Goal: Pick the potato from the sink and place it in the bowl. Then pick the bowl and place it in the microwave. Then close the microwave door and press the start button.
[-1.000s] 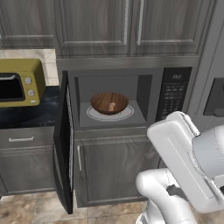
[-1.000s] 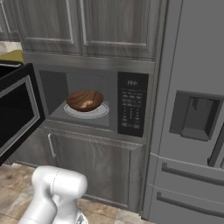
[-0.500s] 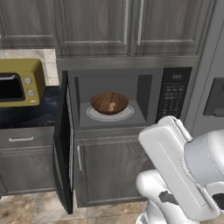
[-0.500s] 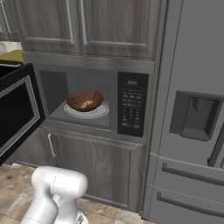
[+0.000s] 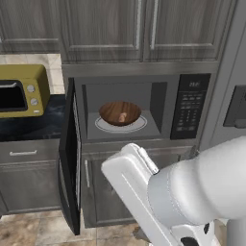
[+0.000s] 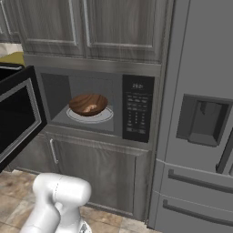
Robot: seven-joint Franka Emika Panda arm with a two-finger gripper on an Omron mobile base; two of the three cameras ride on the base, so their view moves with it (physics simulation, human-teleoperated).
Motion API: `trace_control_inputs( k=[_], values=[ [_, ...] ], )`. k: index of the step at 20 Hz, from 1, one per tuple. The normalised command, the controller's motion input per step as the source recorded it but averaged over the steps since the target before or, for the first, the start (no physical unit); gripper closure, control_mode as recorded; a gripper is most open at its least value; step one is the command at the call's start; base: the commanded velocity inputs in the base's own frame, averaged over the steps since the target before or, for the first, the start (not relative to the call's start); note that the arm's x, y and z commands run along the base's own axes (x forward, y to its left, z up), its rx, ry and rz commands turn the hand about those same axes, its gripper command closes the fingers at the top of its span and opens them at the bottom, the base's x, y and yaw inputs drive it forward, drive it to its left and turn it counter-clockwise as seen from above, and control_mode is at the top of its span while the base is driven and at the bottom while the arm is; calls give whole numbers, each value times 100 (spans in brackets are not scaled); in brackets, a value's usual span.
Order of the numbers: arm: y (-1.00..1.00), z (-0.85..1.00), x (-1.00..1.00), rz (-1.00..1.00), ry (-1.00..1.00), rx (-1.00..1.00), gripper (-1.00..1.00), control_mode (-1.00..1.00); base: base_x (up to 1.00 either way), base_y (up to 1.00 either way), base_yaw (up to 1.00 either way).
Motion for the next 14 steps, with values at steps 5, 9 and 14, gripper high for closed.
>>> trace_control_inputs(
  k=[5, 9, 14],
  values=[
    [77, -5, 20, -15, -2, -12, -100, -100, 0, 0, 0],
    [75, -27, 65, -30, -5, -16, -100, -100, 0, 0, 0],
    [41, -38, 69, -33, -6, -11, -100, -100, 0, 0, 0]
  ],
)
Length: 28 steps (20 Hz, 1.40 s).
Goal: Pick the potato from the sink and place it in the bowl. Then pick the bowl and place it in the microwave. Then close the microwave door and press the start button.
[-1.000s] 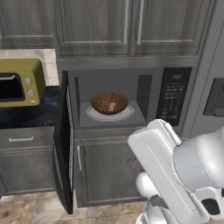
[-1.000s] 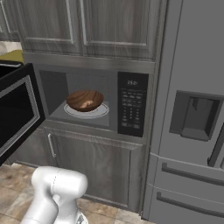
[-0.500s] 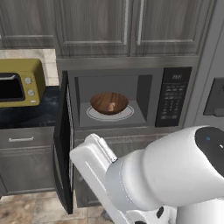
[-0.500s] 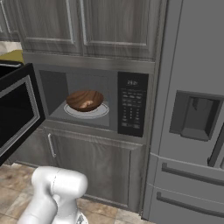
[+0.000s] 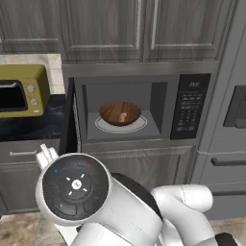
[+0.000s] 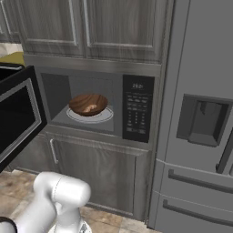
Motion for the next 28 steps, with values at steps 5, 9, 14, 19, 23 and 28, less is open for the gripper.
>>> trace_control_inputs(
  k=[5, 9, 14, 19, 23, 28],
  values=[
    [4, -59, 68, -29, -8, -4, -100, -100, 0, 0, 0],
    [0, -65, 75, -26, -6, -3, -100, -100, 0, 0, 0],
    [42, -65, 79, -23, -2, -8, -100, -100, 0, 0, 0],
    [13, -55, 49, -20, -7, -5, -100, -100, 0, 0, 0],
    [-62, -26, 13, -19, -9, 0, -100, -100, 0, 0, 0],
    [-77, -26, 4, -17, -10, 2, -100, -100, 0, 0, 0]
  ],
)
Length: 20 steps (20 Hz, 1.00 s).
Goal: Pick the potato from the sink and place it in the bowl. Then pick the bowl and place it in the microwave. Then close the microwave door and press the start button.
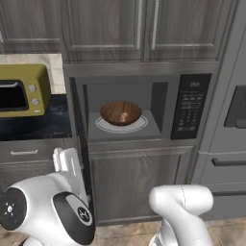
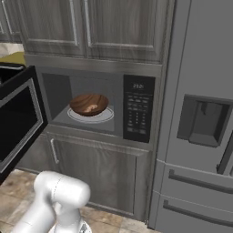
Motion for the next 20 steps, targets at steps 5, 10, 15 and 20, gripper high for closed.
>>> trace_control_inputs(
  k=[5, 10, 15, 20],
  values=[
    [-39, -20, 29, -15, -10, -1, -100, -100, 0, 0, 0],
    [-64, -17, 85, -18, 0, 0, -100, -100, 0, 0, 0],
    [-81, -7, 99, -18, 0, 0, -100, -100, 0, 0, 0],
    [-87, -7, 97, -17, 0, 1, -100, -100, 0, 0, 0]
  ],
)
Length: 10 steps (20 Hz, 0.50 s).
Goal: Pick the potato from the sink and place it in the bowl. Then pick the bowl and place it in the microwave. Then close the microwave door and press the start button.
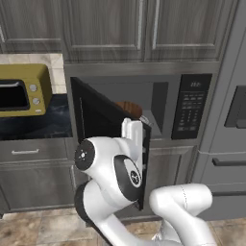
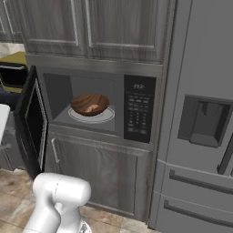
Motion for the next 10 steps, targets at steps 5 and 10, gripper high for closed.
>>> trace_control_inputs(
  k=[5, 10],
  values=[
    [-92, -15, 97, -15, 0, 0, -100, -100, 0, 0, 0],
    [-68, -25, 100, -9, 0, 0, -100, -100, 0, 0, 0]
  ],
)
